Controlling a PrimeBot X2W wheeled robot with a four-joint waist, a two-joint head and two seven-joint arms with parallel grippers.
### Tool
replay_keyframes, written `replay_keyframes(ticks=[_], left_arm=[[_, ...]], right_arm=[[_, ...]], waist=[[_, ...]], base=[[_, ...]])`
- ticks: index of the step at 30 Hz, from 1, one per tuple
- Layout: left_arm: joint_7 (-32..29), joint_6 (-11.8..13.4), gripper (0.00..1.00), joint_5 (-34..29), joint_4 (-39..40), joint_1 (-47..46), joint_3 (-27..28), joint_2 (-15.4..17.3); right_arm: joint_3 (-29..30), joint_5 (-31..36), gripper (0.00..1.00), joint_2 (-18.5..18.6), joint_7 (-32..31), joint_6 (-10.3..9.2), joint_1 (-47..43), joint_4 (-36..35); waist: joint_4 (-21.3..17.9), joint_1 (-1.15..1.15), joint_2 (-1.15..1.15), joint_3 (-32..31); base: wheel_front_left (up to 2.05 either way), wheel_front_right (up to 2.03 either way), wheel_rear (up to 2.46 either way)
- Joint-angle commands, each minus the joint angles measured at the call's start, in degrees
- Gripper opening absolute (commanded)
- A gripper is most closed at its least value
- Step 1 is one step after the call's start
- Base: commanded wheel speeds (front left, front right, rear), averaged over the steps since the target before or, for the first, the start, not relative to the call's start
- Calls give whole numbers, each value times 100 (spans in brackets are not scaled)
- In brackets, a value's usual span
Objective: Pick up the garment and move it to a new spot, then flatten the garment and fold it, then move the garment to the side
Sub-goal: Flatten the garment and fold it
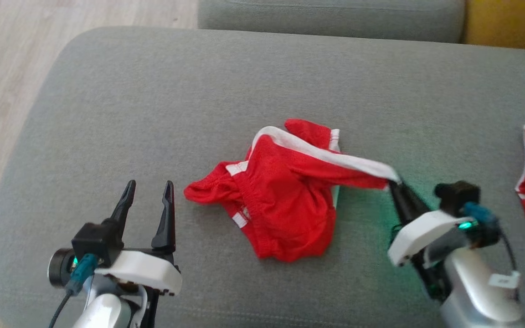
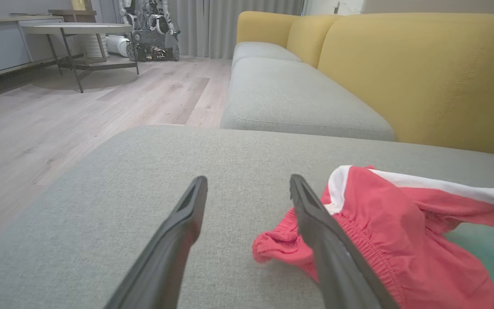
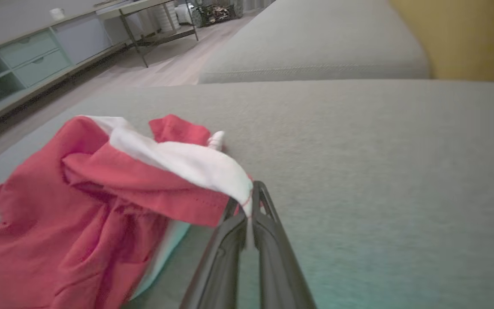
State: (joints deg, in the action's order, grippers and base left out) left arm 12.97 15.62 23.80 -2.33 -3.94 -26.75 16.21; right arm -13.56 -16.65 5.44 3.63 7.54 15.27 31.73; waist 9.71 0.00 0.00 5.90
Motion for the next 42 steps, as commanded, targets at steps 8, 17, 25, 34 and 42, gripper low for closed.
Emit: replay_keyframes(ticks=[8,17,25,34,42], left_arm=[[91,5,100,-2,145,-309,249,67],[95,-25,100,22,109,-367,213,75],[97,-3,100,66,58,-320,225,111],[75,106,100,116,73,-144,287,190],[19,199,100,141,169,54,321,288]], right_arm=[[433,430,0,688,26,-5,47,-658],[1127,551,0,604,24,-5,-208,204],[1026,397,100,310,212,-5,-180,517],[804,250,100,231,254,-5,-639,-980],[779,419,100,107,-39,-5,-1018,-2569]], waist=[[-399,0,0,-42],[-459,0,0,2],[-513,0,0,-62],[-627,0,0,-294],[-723,0,0,-475]], base=[[0,0,0],[0,0,0],[0,0,0],[0,0,0],[0,0,0]])
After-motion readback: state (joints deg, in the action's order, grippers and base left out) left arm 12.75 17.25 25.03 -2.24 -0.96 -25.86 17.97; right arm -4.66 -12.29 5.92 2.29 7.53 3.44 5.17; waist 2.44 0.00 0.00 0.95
